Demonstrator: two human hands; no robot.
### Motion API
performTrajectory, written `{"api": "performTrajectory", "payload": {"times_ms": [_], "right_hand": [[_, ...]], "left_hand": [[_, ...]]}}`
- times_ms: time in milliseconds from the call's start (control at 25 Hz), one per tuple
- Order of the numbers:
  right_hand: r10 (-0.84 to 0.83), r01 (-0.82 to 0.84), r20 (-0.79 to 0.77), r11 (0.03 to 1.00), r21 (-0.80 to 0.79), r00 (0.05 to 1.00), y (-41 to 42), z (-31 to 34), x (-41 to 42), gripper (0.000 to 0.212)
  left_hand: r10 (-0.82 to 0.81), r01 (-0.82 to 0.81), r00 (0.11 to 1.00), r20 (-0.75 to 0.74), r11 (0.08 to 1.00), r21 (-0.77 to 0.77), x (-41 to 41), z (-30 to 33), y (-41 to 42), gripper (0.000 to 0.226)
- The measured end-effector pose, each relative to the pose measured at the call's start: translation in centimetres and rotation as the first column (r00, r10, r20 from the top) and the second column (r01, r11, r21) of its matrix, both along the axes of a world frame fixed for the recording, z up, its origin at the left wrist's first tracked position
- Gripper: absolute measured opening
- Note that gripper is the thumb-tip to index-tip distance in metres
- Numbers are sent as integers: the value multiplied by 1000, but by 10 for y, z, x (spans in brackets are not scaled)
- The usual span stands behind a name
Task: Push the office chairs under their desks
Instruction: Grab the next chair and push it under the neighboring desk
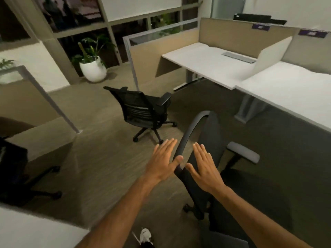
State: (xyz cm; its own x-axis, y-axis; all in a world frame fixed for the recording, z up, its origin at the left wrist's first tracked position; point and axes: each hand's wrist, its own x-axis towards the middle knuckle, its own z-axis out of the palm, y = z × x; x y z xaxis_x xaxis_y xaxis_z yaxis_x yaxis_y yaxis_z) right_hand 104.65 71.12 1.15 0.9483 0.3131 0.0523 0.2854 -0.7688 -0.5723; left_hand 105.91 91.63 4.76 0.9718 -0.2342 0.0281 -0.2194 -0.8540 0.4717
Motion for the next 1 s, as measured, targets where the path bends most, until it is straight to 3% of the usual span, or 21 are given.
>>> {"api": "performTrajectory", "payload": {"times_ms": [120,280,400,520,840,1000], "right_hand": [[-117,116,-49,993,-13,992,18,-17,25,77],[-270,266,-137,963,-45,953,49,-24,45,76],[-382,374,-157,924,-78,911,64,-24,52,76],[-458,451,-183,889,-81,870,69,-29,58,75],[-520,520,-232,851,-68,822,74,-26,80,75],[-612,620,-295,781,-77,734,87,-29,91,77]], "left_hand": [[-208,208,978,-1,976,64,79,-11,3,77],[-478,479,878,-40,871,107,156,-21,5,74],[-679,674,733,-34,720,163,203,-33,-7,71],[-857,829,514,-34,487,274,242,-43,-25,69],[-953,909,284,-105,233,346,318,-51,-56,68],[-992,920,38,-122,-13,391,361,-58,-85,71]]}}
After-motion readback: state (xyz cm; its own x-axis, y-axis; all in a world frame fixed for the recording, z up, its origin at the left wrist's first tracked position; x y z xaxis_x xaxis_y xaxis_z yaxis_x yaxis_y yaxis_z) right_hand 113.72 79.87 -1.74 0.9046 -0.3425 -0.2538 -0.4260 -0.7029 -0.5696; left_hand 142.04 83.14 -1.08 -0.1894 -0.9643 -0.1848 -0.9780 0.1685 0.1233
